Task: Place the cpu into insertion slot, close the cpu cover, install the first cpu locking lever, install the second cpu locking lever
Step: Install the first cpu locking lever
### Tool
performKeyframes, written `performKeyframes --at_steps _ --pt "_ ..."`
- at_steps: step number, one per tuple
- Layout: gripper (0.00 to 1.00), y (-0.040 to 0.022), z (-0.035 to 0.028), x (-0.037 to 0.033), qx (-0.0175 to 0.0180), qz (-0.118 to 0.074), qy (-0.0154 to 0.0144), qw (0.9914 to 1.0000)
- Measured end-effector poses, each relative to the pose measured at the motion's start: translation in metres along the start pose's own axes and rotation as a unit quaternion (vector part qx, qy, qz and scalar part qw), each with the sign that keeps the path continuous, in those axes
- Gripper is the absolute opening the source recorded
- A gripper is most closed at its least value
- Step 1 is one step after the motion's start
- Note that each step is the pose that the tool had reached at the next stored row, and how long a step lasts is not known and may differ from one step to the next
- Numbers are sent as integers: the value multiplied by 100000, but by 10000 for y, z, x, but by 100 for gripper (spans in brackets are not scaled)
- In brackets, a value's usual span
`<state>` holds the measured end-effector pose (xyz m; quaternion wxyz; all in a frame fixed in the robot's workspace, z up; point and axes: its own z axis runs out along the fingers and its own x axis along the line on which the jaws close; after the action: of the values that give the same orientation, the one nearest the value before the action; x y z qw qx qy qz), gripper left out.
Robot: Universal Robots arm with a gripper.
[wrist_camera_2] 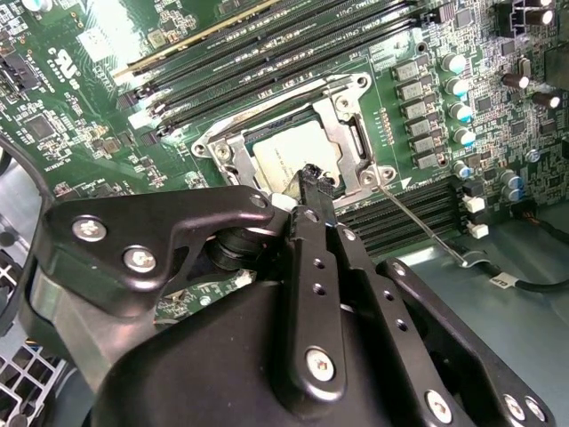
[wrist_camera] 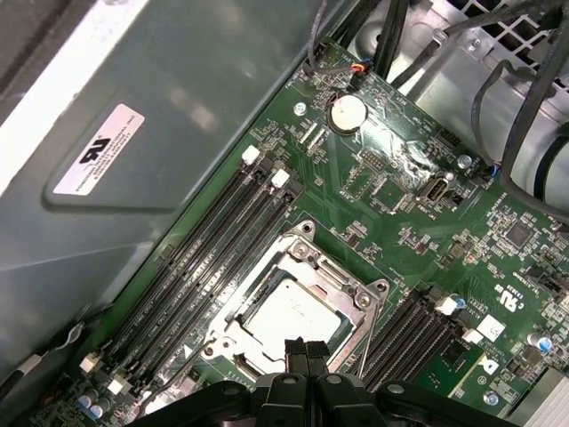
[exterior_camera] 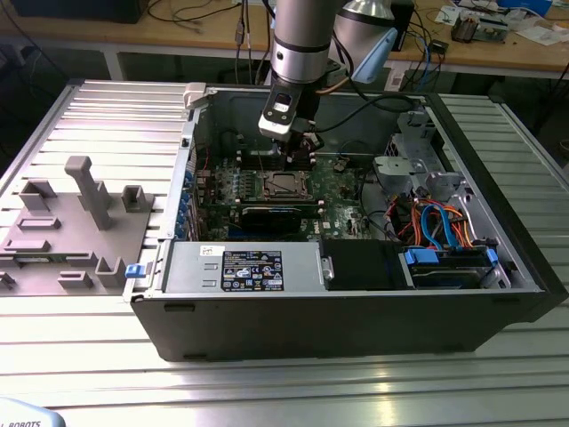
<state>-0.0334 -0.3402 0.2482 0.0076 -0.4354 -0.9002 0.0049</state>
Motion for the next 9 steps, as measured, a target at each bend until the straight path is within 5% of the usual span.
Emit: performKeyframes --at_steps 9 --pt "11 0 0 0 4 -379 -6 99999"
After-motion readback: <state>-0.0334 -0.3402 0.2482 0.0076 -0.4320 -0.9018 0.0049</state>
